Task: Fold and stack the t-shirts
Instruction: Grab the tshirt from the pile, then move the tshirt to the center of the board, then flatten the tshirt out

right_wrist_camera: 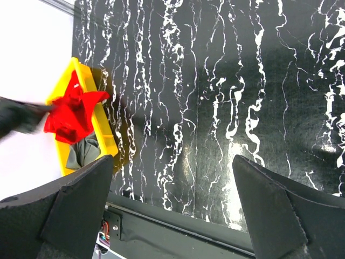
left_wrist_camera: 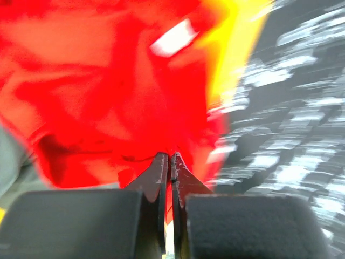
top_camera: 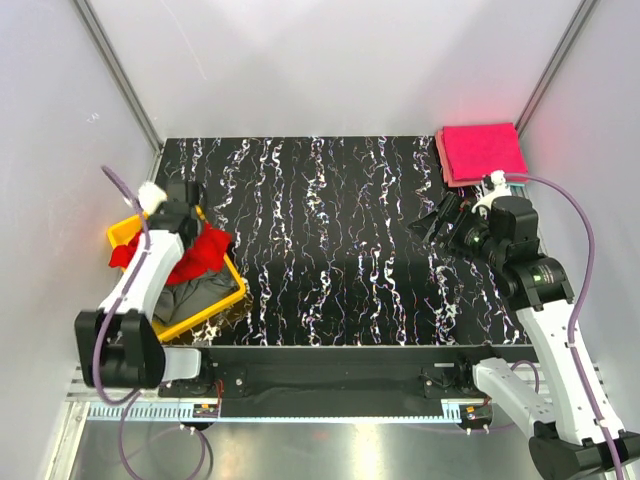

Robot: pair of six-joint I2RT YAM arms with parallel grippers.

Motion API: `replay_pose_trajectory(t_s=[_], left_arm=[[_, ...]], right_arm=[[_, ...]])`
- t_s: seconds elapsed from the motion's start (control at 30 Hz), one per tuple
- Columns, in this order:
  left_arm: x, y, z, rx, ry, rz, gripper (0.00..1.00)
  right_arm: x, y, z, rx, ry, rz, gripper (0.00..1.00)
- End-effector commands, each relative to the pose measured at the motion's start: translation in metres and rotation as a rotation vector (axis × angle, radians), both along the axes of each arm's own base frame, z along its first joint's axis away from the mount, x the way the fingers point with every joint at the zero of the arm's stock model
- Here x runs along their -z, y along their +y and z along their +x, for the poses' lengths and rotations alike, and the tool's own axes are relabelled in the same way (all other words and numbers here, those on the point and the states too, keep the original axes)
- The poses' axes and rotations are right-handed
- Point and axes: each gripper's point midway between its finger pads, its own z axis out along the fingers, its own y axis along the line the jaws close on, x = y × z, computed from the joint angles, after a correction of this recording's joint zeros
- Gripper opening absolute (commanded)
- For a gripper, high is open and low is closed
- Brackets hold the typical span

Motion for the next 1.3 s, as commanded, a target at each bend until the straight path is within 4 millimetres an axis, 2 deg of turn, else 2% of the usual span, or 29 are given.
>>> replay_pose_trajectory(t_s=[0.0, 0.03, 0.07, 0.1, 0.13, 0.17, 0.23, 0.27, 0.3, 0.33, 0.37, 0.43, 0.47, 0.53, 0.57, 0.63, 0.67, 0.77, 0.8, 0.87, 0.9, 0.93, 0.97, 1.0, 1.07, 1.1, 1.13, 1.2, 1.27], left_arm=[[-0.187, -0.029, 0.043, 0.189, -0.545, 0.03, 0.0], [-0.222, -0.04, 0.039, 0.239, -0.638, 0.036, 0.0], [-0.268, -0.059, 0.037, 0.298, -0.753, 0.015, 0.0], [-0.301, -0.081, 0.036, 0.394, -0.85, -0.02, 0.0], [-0.319, -0.098, 0.036, 0.462, -0.893, -0.031, 0.0], [-0.356, -0.129, 0.025, 0.57, -0.977, -0.064, 0.0], [-0.385, -0.179, 0.012, 0.781, -1.057, -0.106, 0.0], [-0.39, -0.202, 0.009, 0.866, -1.071, -0.141, 0.0], [-0.393, -0.235, -0.006, 1.007, -1.091, -0.212, 0.0], [-0.388, -0.248, -0.01, 1.057, -1.086, -0.245, 0.0], [-0.367, -0.264, -0.013, 1.102, -1.047, -0.277, 0.0], [-0.349, -0.276, -0.017, 1.141, -1.04, -0.301, 0.0], [-0.312, -0.284, -0.012, 1.15, -0.959, -0.322, 0.0], [-0.272, -0.294, -0.012, 1.175, -0.859, -0.382, 0.0], [-0.232, -0.3, -0.013, 1.191, -0.763, -0.416, 0.0], [-0.188, -0.315, -0.027, 1.254, -0.642, -0.489, 0.0], [-0.146, -0.323, -0.036, 1.282, -0.534, -0.512, 0.09], [-0.08, -0.323, -0.063, 1.317, -0.34, -0.536, 0.48], [-0.07, -0.32, -0.067, 1.317, -0.314, -0.521, 0.52], [-0.063, -0.307, -0.069, 1.289, -0.287, -0.463, 0.63], [-0.049, -0.289, -0.066, 1.237, -0.226, -0.369, 0.7], [-0.047, -0.28, -0.062, 1.213, -0.203, -0.316, 0.72], [-0.057, -0.274, -0.054, 1.191, -0.206, -0.266, 0.74], [-0.048, -0.254, -0.05, 1.139, -0.142, -0.173, 0.75], [-0.05, -0.241, -0.038, 1.1, -0.11, -0.111, 0.75], [-0.05, -0.241, -0.035, 1.114, -0.107, -0.112, 0.76], [-0.046, -0.243, -0.033, 1.131, -0.098, -0.13, 0.75], [-0.049, -0.252, -0.027, 1.175, -0.124, -0.163, 0.75], [-0.051, -0.263, -0.016, 1.207, -0.132, -0.171, 0.75]], right_arm=[[-0.033, 0.005, -0.001, -0.021, -0.099, 0.042, 1.0], [-0.036, 0.006, 0.0, -0.019, -0.109, 0.057, 1.0], [-0.038, 0.007, 0.001, -0.019, -0.114, 0.063, 1.0], [-0.039, 0.007, 0.001, -0.013, -0.116, 0.069, 1.0], [-0.041, 0.006, 0.002, -0.003, -0.116, 0.077, 1.0], [-0.041, 0.005, 0.003, 0.006, -0.113, 0.078, 1.0], [-0.045, 0.005, 0.005, 0.016, -0.114, 0.086, 1.0], [-0.045, 0.005, 0.005, 0.017, -0.111, 0.084, 1.0], [-0.046, 0.004, 0.005, 0.022, -0.111, 0.084, 1.0], [-0.046, 0.004, 0.006, 0.027, -0.108, 0.082, 1.0], [-0.044, 0.003, 0.005, 0.034, -0.097, 0.08, 1.0], [-0.041, 0.0, 0.003, 0.049, -0.082, 0.074, 1.0], [-0.038, -0.002, 0.004, 0.06, -0.074, 0.07, 1.0], [-0.03, -0.003, 0.001, 0.066, -0.046, 0.06, 1.0], [-0.026, -0.005, 0.0, 0.073, -0.037, 0.052, 1.0], [-0.015, -0.008, -0.001, 0.084, -0.011, 0.036, 1.0], [-0.009, -0.01, 0.0, 0.1, 0.001, 0.026, 1.0], [0.013, -0.015, 0.004, 0.123, 0.037, -0.004, 1.0], [0.029, -0.016, 0.006, 0.13, 0.075, -0.017, 1.0], [0.039, -0.011, 0.014, 0.115, 0.088, -0.012, 1.0], [0.055, -0.006, 0.02, 0.095, 0.132, -0.016, 1.0], [0.055, 0.001, 0.031, 0.069, 0.114, 0.001, 1.0], [0.059, 0.012, 0.034, 0.02, 0.129, 0.025, 1.0], [0.076, 0.018, 0.043, 0.003, 0.189, 0.026, 0.98], [0.085, 0.028, 0.053, -0.038, 0.23, 0.048, 0.91], [0.105, 0.033, 0.058, -0.047, 0.292, 0.046, 0.89], [0.113, 0.034, 0.063, -0.05, 0.304, 0.051, 0.87], [0.144, 0.03, 0.064, -0.007, 0.381, 0.027, 0.83], [0.161, 0.019, 0.067, 0.06, 0.407, -0.009, 0.81]])
